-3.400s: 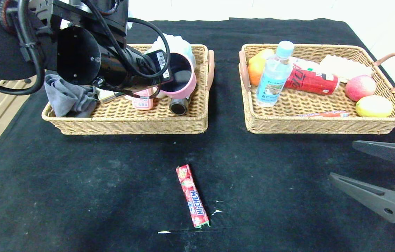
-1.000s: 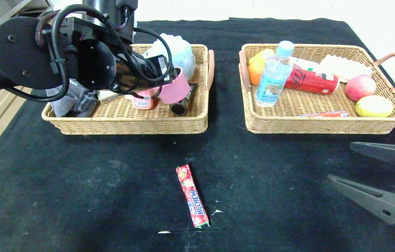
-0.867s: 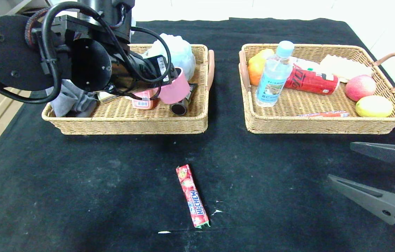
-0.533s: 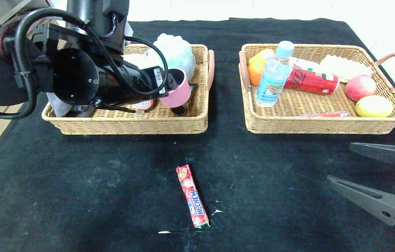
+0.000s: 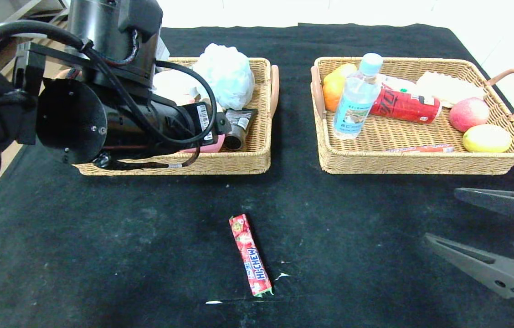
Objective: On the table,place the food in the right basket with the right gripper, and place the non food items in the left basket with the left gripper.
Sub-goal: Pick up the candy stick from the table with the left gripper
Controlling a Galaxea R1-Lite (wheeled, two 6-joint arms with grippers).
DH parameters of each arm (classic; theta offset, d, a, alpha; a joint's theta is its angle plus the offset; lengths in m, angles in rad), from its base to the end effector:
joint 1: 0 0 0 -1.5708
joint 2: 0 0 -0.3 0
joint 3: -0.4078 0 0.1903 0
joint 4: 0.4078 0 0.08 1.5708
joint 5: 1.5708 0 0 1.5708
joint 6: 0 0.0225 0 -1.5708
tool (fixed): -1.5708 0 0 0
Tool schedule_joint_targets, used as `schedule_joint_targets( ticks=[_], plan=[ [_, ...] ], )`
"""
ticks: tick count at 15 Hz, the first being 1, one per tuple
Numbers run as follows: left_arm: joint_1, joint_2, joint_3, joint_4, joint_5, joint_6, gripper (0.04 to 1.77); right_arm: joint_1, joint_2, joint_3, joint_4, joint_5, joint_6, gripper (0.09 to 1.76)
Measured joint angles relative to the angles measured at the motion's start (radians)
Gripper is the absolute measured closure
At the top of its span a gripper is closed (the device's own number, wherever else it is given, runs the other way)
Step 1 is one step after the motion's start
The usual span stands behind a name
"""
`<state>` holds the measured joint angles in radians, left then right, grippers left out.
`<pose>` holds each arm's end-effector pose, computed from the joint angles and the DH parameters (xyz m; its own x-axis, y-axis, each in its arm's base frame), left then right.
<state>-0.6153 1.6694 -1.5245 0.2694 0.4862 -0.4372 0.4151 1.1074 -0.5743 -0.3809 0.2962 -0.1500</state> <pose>0.2549 -0.1673 0.3078 0.9306 -0.0856 -0.3559 0.0067 0.9761 -0.2172 0.1392 0.0685 0.2292 0.7474 0.6484 -0.1450 -0.6632 0.7412 -0.1040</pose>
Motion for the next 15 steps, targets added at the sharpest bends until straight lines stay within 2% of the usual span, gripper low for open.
schedule_joint_targets(
  ticks=[4, 10, 15],
  plan=[
    [-0.025, -0.033, 0.066, -0.003, -0.002, -0.016, 0.11, 0.000, 0.001, 0.002, 0.000, -0.001, -0.001, 0.14],
    [-0.124, -0.057, 0.167, 0.012, -0.003, -0.097, 0.11, 0.000, 0.001, 0.002, 0.000, 0.001, -0.002, 0.14],
    [-0.190, -0.039, 0.173, 0.139, -0.033, -0.208, 0.10, 0.001, 0.002, 0.003, 0.001, 0.000, -0.006, 0.14]
  ],
)
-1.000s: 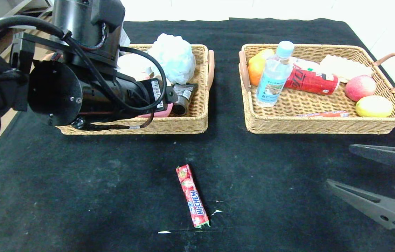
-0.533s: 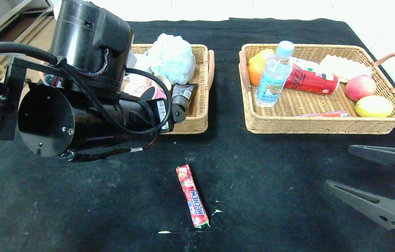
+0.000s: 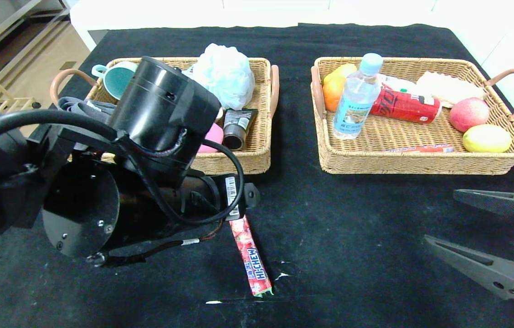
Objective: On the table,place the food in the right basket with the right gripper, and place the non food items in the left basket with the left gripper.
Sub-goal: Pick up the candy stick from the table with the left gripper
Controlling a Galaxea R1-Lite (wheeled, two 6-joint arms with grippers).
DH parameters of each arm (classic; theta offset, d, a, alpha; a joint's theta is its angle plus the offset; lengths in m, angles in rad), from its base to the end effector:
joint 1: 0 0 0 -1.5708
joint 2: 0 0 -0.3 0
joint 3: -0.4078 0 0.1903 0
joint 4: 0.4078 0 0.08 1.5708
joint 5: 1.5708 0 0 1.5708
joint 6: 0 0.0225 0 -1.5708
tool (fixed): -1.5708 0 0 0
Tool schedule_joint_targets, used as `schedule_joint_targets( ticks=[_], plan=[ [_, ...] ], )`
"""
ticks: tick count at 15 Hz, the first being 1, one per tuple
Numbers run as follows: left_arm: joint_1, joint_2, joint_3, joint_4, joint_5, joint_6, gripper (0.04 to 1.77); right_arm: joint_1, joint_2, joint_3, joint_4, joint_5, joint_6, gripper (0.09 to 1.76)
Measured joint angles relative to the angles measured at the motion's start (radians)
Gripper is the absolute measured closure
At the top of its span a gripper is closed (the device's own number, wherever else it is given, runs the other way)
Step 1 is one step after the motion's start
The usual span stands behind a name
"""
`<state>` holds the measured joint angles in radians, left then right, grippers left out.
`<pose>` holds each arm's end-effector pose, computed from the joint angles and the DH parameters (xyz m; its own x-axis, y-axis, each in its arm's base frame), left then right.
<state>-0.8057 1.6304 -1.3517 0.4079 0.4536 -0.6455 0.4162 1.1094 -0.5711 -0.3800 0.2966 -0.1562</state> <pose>0.2039 -0.1981 0.2604 0.7976 -0.1980 -0.5698 0.0663 0.9677 -0.2434 0.1394 0.0688 0.2279 0.7456 0.6491 -0.1508 -0.6651 0.7389 -0.1081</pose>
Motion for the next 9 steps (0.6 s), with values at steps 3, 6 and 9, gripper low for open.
schedule_joint_targets(
  ticks=[3, 6, 9],
  plan=[
    [-0.045, 0.043, 0.000, 0.032, 0.000, -0.043, 0.10, 0.006, 0.001, 0.002, 0.000, -0.002, -0.002, 0.14],
    [-0.064, 0.097, -0.017, 0.061, 0.000, -0.065, 0.10, 0.007, 0.000, 0.003, -0.001, -0.002, -0.002, 0.14],
    [-0.071, 0.134, -0.023, 0.086, 0.000, -0.079, 0.10, 0.007, 0.000, 0.004, -0.001, -0.002, -0.002, 0.14]
  ],
)
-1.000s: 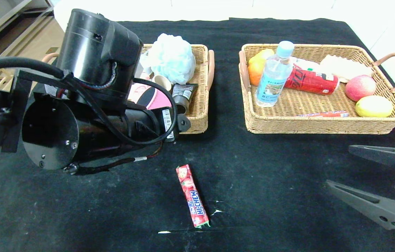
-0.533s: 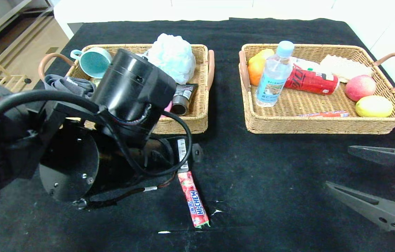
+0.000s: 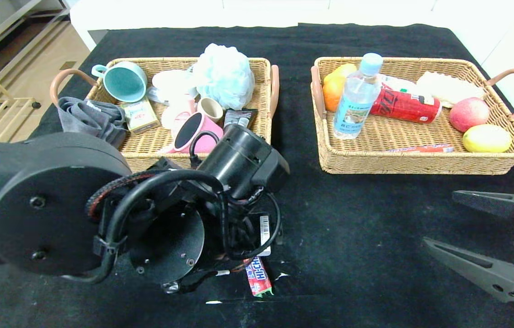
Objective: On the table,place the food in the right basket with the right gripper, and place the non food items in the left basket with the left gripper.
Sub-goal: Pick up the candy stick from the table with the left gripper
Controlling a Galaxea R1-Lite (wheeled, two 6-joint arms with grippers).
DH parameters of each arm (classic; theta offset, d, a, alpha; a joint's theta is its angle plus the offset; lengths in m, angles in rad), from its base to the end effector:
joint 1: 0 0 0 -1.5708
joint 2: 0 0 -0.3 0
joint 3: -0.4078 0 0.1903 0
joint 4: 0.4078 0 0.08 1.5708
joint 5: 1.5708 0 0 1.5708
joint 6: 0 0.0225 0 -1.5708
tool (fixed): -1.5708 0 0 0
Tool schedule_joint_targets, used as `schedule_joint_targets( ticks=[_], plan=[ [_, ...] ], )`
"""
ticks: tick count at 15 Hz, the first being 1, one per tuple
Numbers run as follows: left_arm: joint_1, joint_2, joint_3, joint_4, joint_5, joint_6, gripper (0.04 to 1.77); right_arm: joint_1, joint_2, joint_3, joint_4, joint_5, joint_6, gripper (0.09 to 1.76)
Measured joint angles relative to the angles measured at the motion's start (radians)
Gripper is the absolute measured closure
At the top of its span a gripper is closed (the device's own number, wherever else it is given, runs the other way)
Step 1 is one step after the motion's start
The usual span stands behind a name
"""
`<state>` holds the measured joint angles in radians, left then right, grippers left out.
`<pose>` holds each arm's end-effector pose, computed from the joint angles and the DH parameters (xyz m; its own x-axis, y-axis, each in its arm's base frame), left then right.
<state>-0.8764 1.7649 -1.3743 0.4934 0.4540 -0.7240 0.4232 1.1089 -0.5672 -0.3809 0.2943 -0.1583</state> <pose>0.2070 -0.2332 0.2201 0.7017 -0.1572 -0.6949 0.0563 0.9845 -0.1659 0.1388 0.0697 0.2269 0.7422 0.6524 -0.1532 -0.6689 0.7352 -0.1097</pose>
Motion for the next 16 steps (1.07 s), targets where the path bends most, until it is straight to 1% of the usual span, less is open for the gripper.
schedule_joint_targets(
  ticks=[3, 10, 11, 12, 15, 16],
  plan=[
    [0.000, 0.020, 0.002, 0.024, -0.001, -0.027, 0.09, 0.000, 0.000, 0.000, 0.000, 0.001, 0.000, 0.14],
    [-0.002, 0.045, 0.011, 0.020, -0.003, -0.030, 0.09, 0.000, 0.000, 0.003, 0.000, 0.002, -0.007, 0.14],
    [-0.002, 0.047, 0.012, 0.020, -0.003, -0.035, 0.12, 0.000, 0.000, 0.003, 0.000, 0.002, -0.010, 0.14],
    [-0.003, 0.048, 0.013, 0.021, -0.001, -0.046, 0.33, 0.000, 0.000, 0.003, 0.000, 0.001, -0.011, 0.14],
    [-0.003, 0.049, 0.011, 0.023, -0.001, -0.049, 0.77, 0.000, 0.000, 0.005, 0.000, 0.001, -0.012, 0.14],
    [-0.002, 0.049, 0.013, 0.024, -0.001, -0.050, 0.88, 0.000, 0.000, 0.006, 0.000, 0.001, -0.013, 0.14]
  ],
)
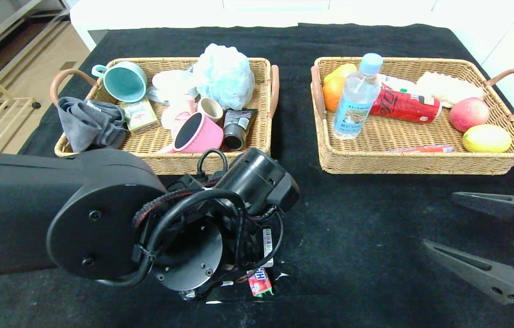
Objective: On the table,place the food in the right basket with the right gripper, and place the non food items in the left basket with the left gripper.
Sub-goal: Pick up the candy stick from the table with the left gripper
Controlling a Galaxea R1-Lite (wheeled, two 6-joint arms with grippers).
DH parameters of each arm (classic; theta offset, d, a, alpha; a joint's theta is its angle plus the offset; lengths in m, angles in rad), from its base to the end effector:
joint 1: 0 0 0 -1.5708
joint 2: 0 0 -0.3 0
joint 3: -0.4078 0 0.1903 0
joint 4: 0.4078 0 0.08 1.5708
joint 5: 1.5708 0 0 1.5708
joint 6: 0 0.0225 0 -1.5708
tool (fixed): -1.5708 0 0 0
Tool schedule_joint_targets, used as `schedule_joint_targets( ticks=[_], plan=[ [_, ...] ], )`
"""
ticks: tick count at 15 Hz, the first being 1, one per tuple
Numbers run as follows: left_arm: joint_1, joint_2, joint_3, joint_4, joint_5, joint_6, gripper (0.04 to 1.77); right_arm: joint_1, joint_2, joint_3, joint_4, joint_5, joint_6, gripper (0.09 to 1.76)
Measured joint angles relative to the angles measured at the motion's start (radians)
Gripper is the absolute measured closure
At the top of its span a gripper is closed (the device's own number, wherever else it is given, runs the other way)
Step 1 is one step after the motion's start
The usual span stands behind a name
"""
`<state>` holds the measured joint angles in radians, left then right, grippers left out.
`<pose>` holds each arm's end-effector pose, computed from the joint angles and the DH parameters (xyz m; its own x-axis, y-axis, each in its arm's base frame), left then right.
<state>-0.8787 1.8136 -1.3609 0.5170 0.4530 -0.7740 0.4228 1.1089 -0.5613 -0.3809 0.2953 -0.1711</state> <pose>0.2111 -0.2393 0.2000 0.6615 -0.1122 -0.7415 0.0142 0.9904 -0.1372 0.1385 0.0695 0.2252 0.7410 0.6525 -0.1587 -0.6705 0.7321 -0.1203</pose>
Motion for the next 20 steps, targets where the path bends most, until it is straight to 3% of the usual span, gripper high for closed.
schedule_joint_targets(
  ticks=[2, 3, 16, 20],
  plan=[
    [0.001, 0.000, 0.001, 0.000, 0.000, -0.001, 1.12, 0.000, 0.001, 0.001, 0.000, 0.001, 0.000, 0.14],
    [0.001, 0.000, 0.002, 0.000, 0.000, -0.001, 1.53, 0.000, 0.001, 0.001, 0.000, 0.001, 0.000, 0.14],
    [0.000, -0.015, -0.004, 0.004, 0.009, 0.011, 1.53, 0.000, 0.000, -0.003, 0.000, 0.000, 0.002, 0.14],
    [-0.027, -0.068, -0.059, -0.049, -0.044, 0.119, 1.53, -0.001, -0.011, -0.030, 0.021, 0.000, 0.033, 0.14]
  ],
)
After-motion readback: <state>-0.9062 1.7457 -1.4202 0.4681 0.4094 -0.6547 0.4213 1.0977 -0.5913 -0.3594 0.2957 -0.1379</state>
